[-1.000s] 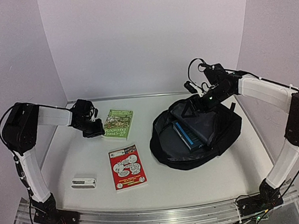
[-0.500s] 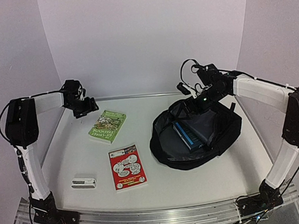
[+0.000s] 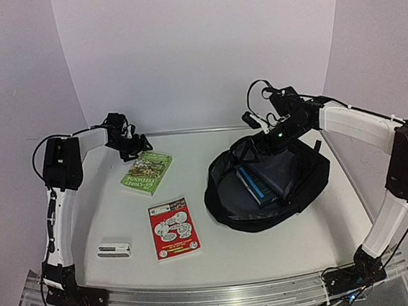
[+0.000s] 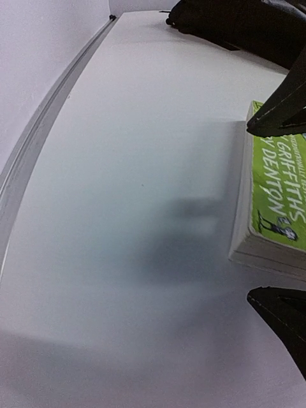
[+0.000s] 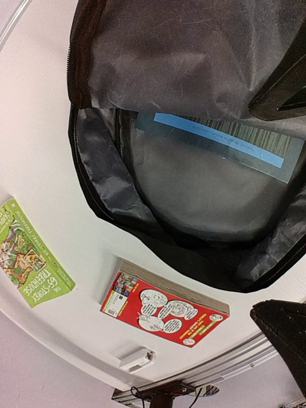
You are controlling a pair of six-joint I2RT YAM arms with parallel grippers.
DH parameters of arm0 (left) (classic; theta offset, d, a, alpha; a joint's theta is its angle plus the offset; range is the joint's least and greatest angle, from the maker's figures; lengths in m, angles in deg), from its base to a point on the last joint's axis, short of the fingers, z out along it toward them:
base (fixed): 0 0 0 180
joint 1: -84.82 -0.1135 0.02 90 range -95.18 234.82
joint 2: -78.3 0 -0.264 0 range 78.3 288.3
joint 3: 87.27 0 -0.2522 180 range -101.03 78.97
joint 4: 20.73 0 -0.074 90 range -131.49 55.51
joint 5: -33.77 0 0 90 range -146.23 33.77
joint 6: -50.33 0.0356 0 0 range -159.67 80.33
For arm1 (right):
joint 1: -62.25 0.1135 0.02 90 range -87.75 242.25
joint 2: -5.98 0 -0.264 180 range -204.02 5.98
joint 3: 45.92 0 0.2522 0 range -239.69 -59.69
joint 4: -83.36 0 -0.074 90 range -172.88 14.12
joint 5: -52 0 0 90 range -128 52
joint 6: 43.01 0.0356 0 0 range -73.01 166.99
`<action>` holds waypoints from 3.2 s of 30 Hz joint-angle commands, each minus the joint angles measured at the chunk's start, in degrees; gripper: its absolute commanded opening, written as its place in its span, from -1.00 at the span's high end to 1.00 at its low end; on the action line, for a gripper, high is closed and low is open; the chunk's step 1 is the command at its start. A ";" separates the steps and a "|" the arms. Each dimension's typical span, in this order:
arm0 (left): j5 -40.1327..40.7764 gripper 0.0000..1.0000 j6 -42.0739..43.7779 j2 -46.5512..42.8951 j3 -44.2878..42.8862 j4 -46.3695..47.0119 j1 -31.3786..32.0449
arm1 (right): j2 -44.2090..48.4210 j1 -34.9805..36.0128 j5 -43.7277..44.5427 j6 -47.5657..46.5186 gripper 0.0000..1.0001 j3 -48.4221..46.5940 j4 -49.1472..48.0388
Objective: Pack the student bag
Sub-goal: Move the book to the center of the board, then pick up the book from the center of the board.
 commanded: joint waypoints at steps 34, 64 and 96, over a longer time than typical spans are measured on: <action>8.39 -0.57 -13.40 -47.66 53.43 17.09 11.49 | -24.30 15.86 5.19 15.46 -0.64 -26.28 -7.17; 6.82 -0.52 -26.26 -47.22 75.43 32.69 12.03 | -45.71 19.64 5.08 27.65 -0.46 -30.68 -12.69; 5.41 -0.04 -29.56 -66.43 81.03 26.35 19.05 | -26.06 21.67 -7.82 27.57 -0.05 -14.08 -18.97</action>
